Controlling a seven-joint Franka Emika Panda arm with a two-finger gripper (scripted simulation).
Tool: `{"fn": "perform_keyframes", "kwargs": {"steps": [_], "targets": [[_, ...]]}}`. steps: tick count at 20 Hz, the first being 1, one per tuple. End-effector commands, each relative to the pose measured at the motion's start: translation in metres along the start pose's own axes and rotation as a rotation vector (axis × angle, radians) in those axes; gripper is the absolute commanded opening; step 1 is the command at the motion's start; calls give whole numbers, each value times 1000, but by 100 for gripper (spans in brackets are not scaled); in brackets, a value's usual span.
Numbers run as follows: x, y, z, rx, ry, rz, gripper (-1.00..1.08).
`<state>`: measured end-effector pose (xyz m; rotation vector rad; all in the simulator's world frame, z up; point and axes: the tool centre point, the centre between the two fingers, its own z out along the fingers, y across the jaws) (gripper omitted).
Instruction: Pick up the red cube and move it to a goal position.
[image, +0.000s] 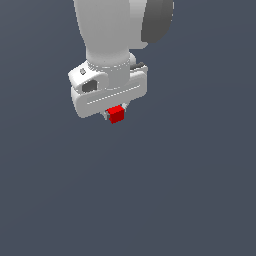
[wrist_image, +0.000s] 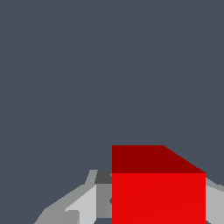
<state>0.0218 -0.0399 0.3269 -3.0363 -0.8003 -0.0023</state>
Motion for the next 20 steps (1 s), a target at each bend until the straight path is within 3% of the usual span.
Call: {"fn": "perform_keyframes", "kwargs": {"steps": [1,20], "targets": [[5,4,-20,0,-1,0,-100],[31,27,-126,-1,-1,1,-100]]}}
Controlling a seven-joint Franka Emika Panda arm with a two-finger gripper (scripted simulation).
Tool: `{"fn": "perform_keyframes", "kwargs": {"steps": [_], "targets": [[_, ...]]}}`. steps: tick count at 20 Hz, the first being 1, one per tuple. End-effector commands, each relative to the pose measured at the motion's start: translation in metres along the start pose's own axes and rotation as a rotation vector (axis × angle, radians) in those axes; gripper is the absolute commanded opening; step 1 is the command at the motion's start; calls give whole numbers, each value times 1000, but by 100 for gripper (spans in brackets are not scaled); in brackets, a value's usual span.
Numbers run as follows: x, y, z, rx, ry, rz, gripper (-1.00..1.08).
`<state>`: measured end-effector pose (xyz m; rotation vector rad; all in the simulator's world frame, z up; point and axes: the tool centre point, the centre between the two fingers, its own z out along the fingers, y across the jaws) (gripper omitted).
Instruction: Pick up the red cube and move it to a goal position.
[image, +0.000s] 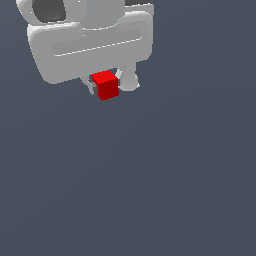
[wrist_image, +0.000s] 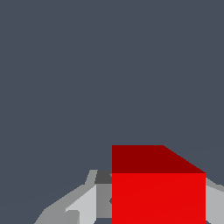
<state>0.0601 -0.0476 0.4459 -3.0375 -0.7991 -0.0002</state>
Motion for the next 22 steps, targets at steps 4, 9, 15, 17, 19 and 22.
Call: {"fn": "perform_keyframes", "kwargs": {"steps": [4,9,15,17,19,22], "targets": [[6,5,-21,0,0,0,-100],[10,8,-34,-1,0,0,-100],[12,10,-44,-1,0,0,-100],[13,11,-45,-1,0,0,-100],[14,11,-47,-1,0,0,-100],[14,12,-48,-1,0,0,-100]]}}
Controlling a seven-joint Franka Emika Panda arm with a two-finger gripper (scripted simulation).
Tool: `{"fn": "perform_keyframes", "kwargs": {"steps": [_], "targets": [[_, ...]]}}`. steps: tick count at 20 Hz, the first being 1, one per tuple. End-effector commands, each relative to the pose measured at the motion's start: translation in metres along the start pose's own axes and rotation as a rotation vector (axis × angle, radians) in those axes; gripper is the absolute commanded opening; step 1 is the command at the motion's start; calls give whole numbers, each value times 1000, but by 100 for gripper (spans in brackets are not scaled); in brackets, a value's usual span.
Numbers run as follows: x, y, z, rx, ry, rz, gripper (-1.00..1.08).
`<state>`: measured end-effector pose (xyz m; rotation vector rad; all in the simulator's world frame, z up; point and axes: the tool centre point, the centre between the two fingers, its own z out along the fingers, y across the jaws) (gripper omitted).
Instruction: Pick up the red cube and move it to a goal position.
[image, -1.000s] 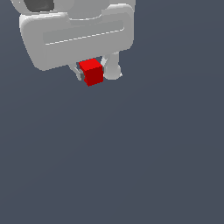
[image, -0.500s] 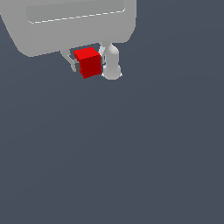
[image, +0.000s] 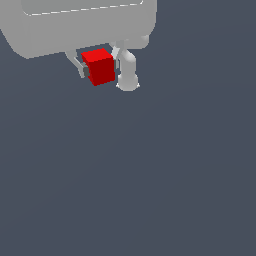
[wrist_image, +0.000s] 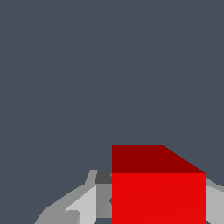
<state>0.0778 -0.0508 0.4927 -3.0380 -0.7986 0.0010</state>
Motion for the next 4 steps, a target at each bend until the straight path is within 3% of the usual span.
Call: {"fn": "perform_keyframes", "kwargs": {"steps": [1,4], "targets": [[0,0,-2,0,1,0,-100],[0,0,-2,0,1,0,-100]]}}
